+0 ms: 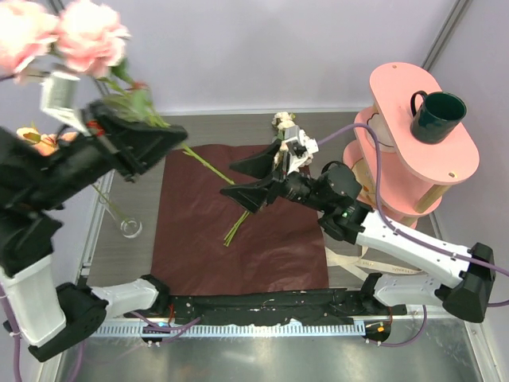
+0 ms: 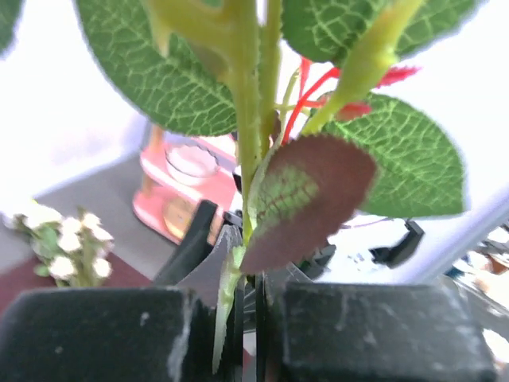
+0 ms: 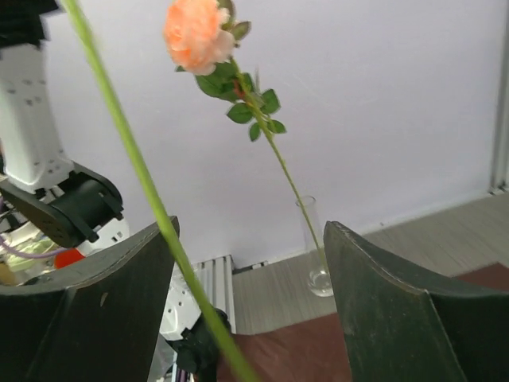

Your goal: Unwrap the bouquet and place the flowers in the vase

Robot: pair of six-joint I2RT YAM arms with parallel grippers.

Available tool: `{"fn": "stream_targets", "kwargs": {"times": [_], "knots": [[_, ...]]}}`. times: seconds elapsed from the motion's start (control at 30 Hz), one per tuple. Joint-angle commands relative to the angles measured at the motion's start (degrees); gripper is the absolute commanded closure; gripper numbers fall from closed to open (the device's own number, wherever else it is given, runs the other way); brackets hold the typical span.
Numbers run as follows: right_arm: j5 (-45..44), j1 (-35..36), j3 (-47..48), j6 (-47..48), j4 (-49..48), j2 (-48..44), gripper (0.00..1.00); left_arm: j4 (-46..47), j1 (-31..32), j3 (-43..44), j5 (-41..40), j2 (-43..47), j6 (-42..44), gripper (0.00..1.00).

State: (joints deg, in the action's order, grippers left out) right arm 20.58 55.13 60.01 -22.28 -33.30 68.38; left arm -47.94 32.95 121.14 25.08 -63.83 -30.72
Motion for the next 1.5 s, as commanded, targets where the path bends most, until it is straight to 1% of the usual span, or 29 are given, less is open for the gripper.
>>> {"fn": "stream_targets", "kwargs": {"times": [0.0,0.03,0.1,0.23,0.27,0.3,0.43,0.5,0.53,0.63,0.73,0.8,0.83,0.9,0.93,0.97,1.0,1.03,1.07,1.27,1.47], "knots": [[-11.95,-0.11,-3.22,2.94,7.09,-5.79,0.21,-13.64,0.01,21.72,-7.37,-4.53,7.42,1.00],[-15.18,-0.11,-3.84,3.64,7.89,-6.58,0.21,-14.89,0.10,24.12,-9.68,-4.20,7.95,1.00],[-17.58,-0.11,-5.24,4.61,10.09,-8.43,0.20,-13.85,0.27,22.13,-12.33,-1.31,9.45,1.00],[-22.14,-0.11,-6.22,6.98,13.52,-10.11,0.20,-18.31,0.19,20.02,-20.83,0.20,11.38,1.00],[-22.94,-0.11,-6.31,7.34,14.57,-10.28,0.20,-18.59,0.27,19.23,-21.56,0.90,11.64,1.00],[-23.04,-0.11,-6.57,7.69,14.93,-10.37,0.20,-18.50,0.27,18.09,-21.74,1.77,12.52,1.00],[-23.57,-0.11,-7.45,8.22,15.55,-9.76,0.20,-13.85,0.27,6.77,-22.88,12.03,13.49,1.00],[-23.13,-0.11,-7.89,8.04,15.28,-9.23,0.20,-15.41,0.27,5.51,-26.38,14.34,14.10,1.00],[-22.95,-0.11,-7.80,7.96,15.37,-9.06,0.20,-18.30,0.27,5.60,-28.23,15.48,14.89,1.00],[-22.16,-0.11,-7.98,7.78,15.19,-7.91,0.20,-23.14,0.27,5.34,-34.64,17.07,16.21,1.00],[-21.72,-0.11,-7.98,7.78,15.37,-7.12,0.20,-25.87,0.27,4.20,-40.01,19.18,17.36,1.00],[-21.55,-0.20,-8.06,7.78,15.46,-6.86,0.20,-27.02,0.27,3.75,-43.35,20.67,17.53,1.00],[-21.55,-0.20,-8.24,7.87,15.63,-6.94,0.20,-27.46,0.19,2.62,-46.84,21.29,17.62,1.00],[-21.72,-0.20,-8.59,8.13,15.98,-7.12,0.20,-26.77,0.19,0.68,-50.11,24.01,17.62,1.00],[-21.89,-0.29,-8.85,8.39,16.07,-7.29,0.20,-25.89,0.19,-1.15,-54.13,24.98,17.71,1.00],[-22.16,-0.29,-9.12,8.40,16.25,-7.38,0.20,-25.62,0.19,-1.78,-56.17,25.68,17.89,1.00],[-22.16,-0.55,-9.64,8.48,16.16,-7.64,0.20,-25.71,0.19,-2.13,-58.80,26.21,17.89,1.00],[-22.16,-0.64,-9.82,8.31,16.33,-7.82,0.20,-26.49,0.19,-1.96,-63.27,26.30,17.71,1.00],[-22.25,-0.82,-10.00,8.22,16.34,-7.91,0.20,-26.85,0.19,-1.61,-64.88,26.30,17.80,1.00],[-21.90,-1.34,-11.23,7.78,16.07,-8.53,0.20,-25.98,0.19,-1.35,-70.60,26.13,19.03,1.00],[-21.55,-1.52,-11.58,7.52,15.81,-8.26,0.20,-20.36,0.10,-3.98,-75.70,24.20,21.93,1.00]]}}
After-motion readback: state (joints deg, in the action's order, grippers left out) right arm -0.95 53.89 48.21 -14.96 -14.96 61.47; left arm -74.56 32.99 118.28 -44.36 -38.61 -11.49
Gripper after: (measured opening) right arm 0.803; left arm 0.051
